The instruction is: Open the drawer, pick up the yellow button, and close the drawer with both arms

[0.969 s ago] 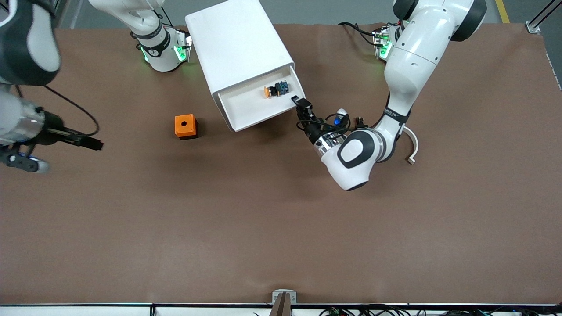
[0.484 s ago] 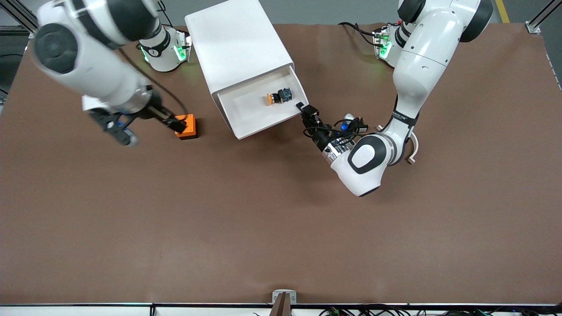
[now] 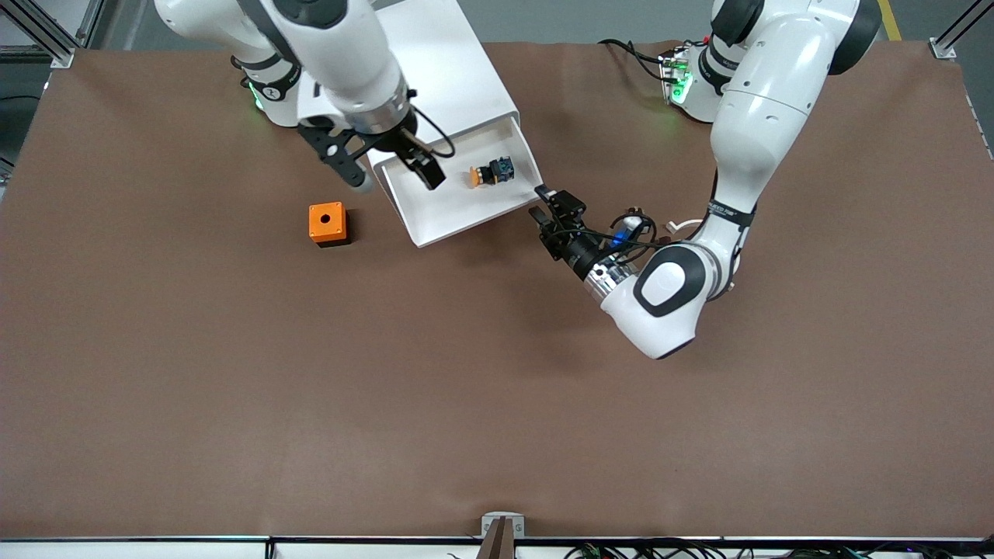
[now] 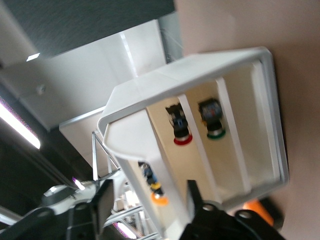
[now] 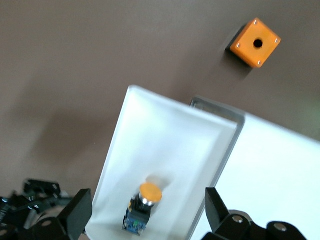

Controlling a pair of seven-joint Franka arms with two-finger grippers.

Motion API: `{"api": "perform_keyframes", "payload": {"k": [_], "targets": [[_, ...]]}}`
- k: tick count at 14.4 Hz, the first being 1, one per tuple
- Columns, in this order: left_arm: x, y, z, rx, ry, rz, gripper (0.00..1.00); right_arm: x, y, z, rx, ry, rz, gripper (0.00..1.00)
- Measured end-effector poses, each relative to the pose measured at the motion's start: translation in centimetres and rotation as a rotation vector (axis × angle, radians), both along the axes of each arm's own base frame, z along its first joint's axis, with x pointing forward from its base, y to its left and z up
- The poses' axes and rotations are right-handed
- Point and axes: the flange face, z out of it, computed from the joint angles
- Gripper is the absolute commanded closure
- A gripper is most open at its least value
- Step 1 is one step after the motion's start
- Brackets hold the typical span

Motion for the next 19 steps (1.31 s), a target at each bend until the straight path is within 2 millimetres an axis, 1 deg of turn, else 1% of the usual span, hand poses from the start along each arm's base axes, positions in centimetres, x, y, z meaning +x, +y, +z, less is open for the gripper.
{"api": "perform_keyframes", "payload": {"k": [2,4,5,7,9,11,15,17,19], "targets": [[1.4,0.7,1.5,-0.141,-0.145,-0.009,0.04,-1.9,3.2,-1.6,-0.013,-0.004,-0.025,0.00],[2.6,1.4,2.7,-0.227,-0.255,-0.015,0.04,-3.1,6.1,-3.9,-0.025,-0.009,-0.063,0.00],[3.3,1.9,3.2,-0.267,-0.314,-0.018,0.03,-3.5,7.3,-5.3,-0.029,-0.011,-0.082,0.00],[4.7,3.1,4.4,-0.353,-0.454,-0.033,0.01,-3.7,9.0,-8.2,-0.049,-0.012,-0.106,0.00],[5.8,4.1,6.3,-0.412,-0.613,-0.087,0.01,-3.9,10.1,-10.5,-0.072,-0.011,-0.131,0.00],[6.7,4.6,8.5,-0.427,-0.769,-0.144,0.01,-4.4,11.1,-11.8,-0.081,-0.009,-0.159,0.00],[8.0,5.6,12.8,-0.388,-1.085,-0.309,0.01,-4.9,11.7,-12.7,-0.097,-0.003,-0.191,0.03],[8.1,4.9,15.5,-0.334,-1.227,-0.408,0.01,-4.9,11.7,-12.9,-0.101,-0.002,-0.205,0.04],[8.1,4.0,17.5,-0.278,-1.337,-0.484,0.01,-5.1,11.9,-13.0,-0.103,-0.001,-0.211,0.07]]}}
